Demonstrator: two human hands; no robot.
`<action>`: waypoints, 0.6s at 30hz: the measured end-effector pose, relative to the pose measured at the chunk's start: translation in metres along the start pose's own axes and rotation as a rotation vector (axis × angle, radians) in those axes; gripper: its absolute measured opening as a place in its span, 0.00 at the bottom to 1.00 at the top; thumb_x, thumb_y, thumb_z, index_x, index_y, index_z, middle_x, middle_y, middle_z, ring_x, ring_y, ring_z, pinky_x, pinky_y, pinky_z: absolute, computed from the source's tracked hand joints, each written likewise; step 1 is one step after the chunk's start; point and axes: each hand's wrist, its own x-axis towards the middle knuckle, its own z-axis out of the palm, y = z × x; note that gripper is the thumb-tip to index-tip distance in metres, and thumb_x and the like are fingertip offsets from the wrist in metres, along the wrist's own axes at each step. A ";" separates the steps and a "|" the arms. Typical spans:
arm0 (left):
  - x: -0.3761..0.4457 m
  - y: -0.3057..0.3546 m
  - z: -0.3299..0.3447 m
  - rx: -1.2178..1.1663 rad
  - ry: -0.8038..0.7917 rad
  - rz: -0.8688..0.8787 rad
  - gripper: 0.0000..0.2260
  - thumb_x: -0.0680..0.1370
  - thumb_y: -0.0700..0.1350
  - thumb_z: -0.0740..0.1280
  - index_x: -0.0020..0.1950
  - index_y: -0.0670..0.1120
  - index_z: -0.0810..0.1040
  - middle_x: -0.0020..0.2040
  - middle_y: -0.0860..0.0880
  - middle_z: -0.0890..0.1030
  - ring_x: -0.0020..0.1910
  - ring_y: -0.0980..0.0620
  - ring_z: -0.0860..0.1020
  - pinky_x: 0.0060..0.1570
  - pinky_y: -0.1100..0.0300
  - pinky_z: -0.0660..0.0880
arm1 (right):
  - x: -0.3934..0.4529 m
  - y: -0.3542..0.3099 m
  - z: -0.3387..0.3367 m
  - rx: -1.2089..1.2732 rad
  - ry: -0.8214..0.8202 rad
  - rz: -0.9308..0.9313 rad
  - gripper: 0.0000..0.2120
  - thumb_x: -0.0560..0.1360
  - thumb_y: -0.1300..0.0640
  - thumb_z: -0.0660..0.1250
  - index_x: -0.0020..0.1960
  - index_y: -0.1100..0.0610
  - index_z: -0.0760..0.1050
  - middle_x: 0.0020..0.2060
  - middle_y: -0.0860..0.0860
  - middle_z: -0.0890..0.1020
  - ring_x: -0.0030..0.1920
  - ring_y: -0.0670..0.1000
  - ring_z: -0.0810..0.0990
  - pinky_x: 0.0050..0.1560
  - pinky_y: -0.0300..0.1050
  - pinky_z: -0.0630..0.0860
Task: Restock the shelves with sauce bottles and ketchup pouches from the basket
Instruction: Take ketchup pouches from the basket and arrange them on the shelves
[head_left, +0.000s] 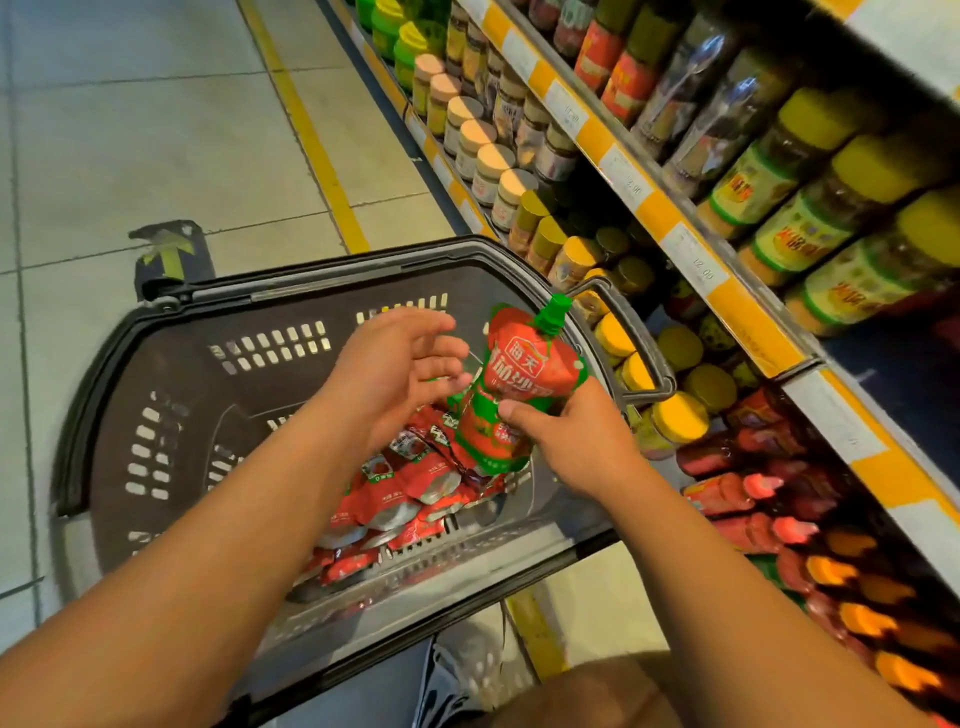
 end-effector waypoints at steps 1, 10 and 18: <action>0.015 -0.012 -0.007 0.181 0.076 0.057 0.03 0.80 0.36 0.66 0.52 0.41 0.79 0.38 0.43 0.82 0.33 0.49 0.79 0.40 0.52 0.83 | -0.001 0.001 -0.004 0.037 0.021 0.014 0.07 0.74 0.56 0.78 0.47 0.46 0.82 0.46 0.46 0.88 0.49 0.45 0.86 0.55 0.52 0.83; 0.120 -0.137 -0.024 1.806 -0.262 0.473 0.19 0.73 0.43 0.69 0.64 0.51 0.77 0.60 0.47 0.79 0.62 0.42 0.78 0.56 0.45 0.80 | -0.005 0.008 -0.043 0.310 0.212 -0.022 0.06 0.76 0.63 0.76 0.48 0.54 0.81 0.35 0.42 0.85 0.33 0.39 0.81 0.37 0.36 0.76; 0.150 -0.152 -0.008 1.973 -0.271 0.531 0.07 0.75 0.43 0.69 0.52 0.51 0.82 0.48 0.49 0.83 0.48 0.44 0.83 0.46 0.49 0.81 | -0.011 0.014 -0.066 0.381 0.256 -0.003 0.07 0.76 0.64 0.75 0.52 0.55 0.83 0.45 0.48 0.88 0.43 0.45 0.86 0.41 0.38 0.80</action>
